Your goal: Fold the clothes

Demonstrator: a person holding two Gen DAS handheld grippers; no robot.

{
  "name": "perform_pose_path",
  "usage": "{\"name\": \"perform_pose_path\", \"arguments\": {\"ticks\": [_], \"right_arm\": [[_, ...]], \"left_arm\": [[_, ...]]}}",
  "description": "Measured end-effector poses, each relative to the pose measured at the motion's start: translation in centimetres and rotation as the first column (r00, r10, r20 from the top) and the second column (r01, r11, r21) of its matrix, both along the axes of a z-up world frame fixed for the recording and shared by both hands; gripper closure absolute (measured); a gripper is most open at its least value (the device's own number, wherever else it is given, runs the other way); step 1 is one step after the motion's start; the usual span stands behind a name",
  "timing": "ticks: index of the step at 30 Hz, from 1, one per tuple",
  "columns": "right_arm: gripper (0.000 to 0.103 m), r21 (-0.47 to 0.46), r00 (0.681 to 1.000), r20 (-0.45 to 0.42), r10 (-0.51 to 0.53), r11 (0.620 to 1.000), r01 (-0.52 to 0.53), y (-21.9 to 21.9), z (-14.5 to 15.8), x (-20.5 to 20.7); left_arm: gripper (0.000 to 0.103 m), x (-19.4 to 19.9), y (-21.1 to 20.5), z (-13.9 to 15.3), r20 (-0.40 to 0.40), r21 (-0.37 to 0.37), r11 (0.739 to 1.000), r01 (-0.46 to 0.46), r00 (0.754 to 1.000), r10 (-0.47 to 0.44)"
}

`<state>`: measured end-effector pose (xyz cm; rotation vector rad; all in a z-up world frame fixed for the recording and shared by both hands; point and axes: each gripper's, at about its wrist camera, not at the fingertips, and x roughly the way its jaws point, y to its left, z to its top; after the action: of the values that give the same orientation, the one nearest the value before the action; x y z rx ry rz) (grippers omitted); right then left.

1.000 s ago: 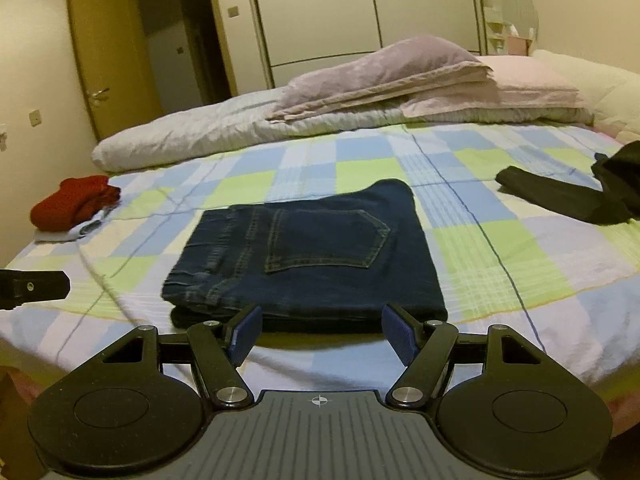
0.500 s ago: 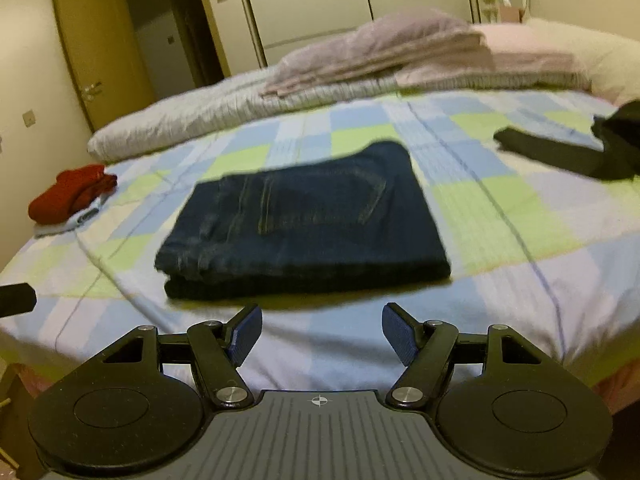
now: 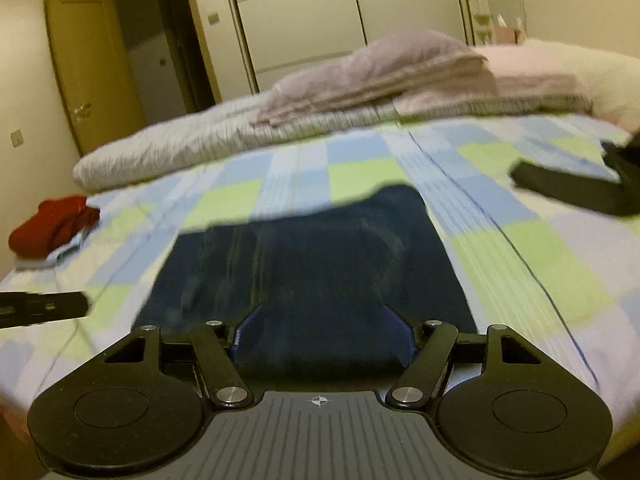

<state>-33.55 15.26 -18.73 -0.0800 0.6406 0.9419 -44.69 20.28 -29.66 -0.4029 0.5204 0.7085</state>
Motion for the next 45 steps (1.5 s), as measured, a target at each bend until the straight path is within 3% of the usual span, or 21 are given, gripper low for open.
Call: {"name": "perform_pose_path", "arguments": {"ticks": [2,6,9,11,14,17,19,21,24,26,28,30,33,35,38,40,41,42,43,45], "right_arm": [[0.073,0.007,1.000,0.020,-0.004,1.000,0.003,2.6,-0.2,0.9],[0.074,0.018,0.999,0.051,-0.002,1.000,0.001,6.9,-2.1,2.6],[0.075,-0.124,0.999,0.041,0.029,0.992,-0.024,9.0,-5.1,2.8],[0.075,-0.215,0.997,0.050,0.050,0.976,-0.038,10.2,-5.6,2.8],[0.075,-0.318,0.997,0.047,0.069,0.947,-0.050,12.0,-5.2,3.0],[0.075,-0.368,0.996,-0.085,-0.025,0.930,-0.008,12.8,-3.4,4.6],[0.075,-0.353,0.986,-0.130,-0.102,0.934,0.050,12.3,-1.7,4.7],[0.075,-0.355,0.980,-0.151,-0.133,0.932,0.072,12.1,-0.9,4.2],[0.075,-0.420,0.955,-0.211,-0.210,0.902,0.105,12.6,-2.8,3.2],[0.075,-0.419,0.948,-0.188,-0.258,0.894,0.160,12.9,-3.8,2.5],[0.075,-0.422,0.930,-0.172,-0.325,0.877,0.229,13.4,-3.8,2.1],[0.074,-0.387,0.871,-0.218,-0.441,0.858,0.338,13.0,-3.2,2.1],[0.074,-0.292,0.721,-0.327,-0.611,0.791,0.538,10.0,-1.9,1.2],[0.074,-0.234,0.627,-0.368,-0.687,0.721,0.652,7.1,-1.2,0.7],[0.074,-0.175,0.463,-0.432,-0.774,0.575,0.799,1.9,-0.9,0.6],[0.059,-0.139,0.321,-0.512,-0.797,0.446,0.884,-1.9,-1.3,1.0],[0.039,-0.111,0.256,-0.565,-0.784,0.380,0.918,-3.5,-1.8,1.1],[0.036,-0.087,0.193,-0.617,-0.763,0.310,0.947,-5.2,-2.2,1.2],[0.036,-0.064,0.142,-0.670,-0.729,0.247,0.967,-6.5,-2.9,1.2],[0.036,-0.028,0.073,-0.768,-0.636,0.148,0.989,-8.1,-4.4,1.5]], "left_arm": [[0.094,2.8,2.7,-0.6,0.003,0.021,0.997,0.068,0.998,-0.068],[0.099,7.4,6.6,-3.2,-0.065,0.037,0.984,0.176,0.983,-0.173],[0.099,9.2,8.1,-5.9,-0.138,-0.012,0.978,0.210,0.968,-0.209],[0.099,9.4,8.6,-6.6,-0.144,-0.055,0.980,0.193,0.969,-0.199],[0.099,10.2,9.3,-5.6,-0.198,-0.111,0.974,0.198,0.956,-0.216],[0.099,10.8,10.4,-3.3,-0.257,-0.153,0.962,0.226,0.931,-0.259],[0.099,10.8,11.5,-1.8,-0.271,-0.157,0.953,0.259,0.917,-0.294],[0.099,11.5,12.5,-2.4,-0.319,-0.192,0.935,0.298,0.882,-0.347],[0.098,12.7,13.8,-4.4,-0.387,-0.249,0.900,0.357,0.815,-0.430],[0.098,12.9,14.0,-5.3,-0.395,-0.242,0.878,0.412,0.785,-0.477],[0.098,13.0,14.0,-5.0,-0.412,-0.235,0.844,0.482,0.737,-0.535],[0.098,12.9,14.9,-4.2,-0.411,-0.263,0.812,0.521,0.701,-0.583],[0.098,13.3,16.7,-2.4,-0.368,-0.310,0.785,0.537,0.693,-0.620],[0.098,14.4,18.0,-1.6,-0.336,-0.322,0.767,0.555,0.690,-0.641],[0.094,17.6,20.0,-1.4,-0.275,-0.352,0.737,0.577,0.689,-0.671],[0.094,20.7,21.1,-1.7,-0.235,-0.382,0.727,0.570,0.701,-0.673],[0.093,22.5,21.7,-2.0,-0.202,-0.408,0.712,0.572,0.704,-0.681],[0.091,24.3,22.0,-2.1,-0.166,-0.435,0.691,0.577,0.703,-0.692],[0.087,25.8,22.1,-2.3,-0.138,-0.460,0.673,0.579,0.703,-0.698],[0.081,28.7,22.2,-2.9,-0.087,-0.509,0.632,0.584,0.696,-0.713]]}}
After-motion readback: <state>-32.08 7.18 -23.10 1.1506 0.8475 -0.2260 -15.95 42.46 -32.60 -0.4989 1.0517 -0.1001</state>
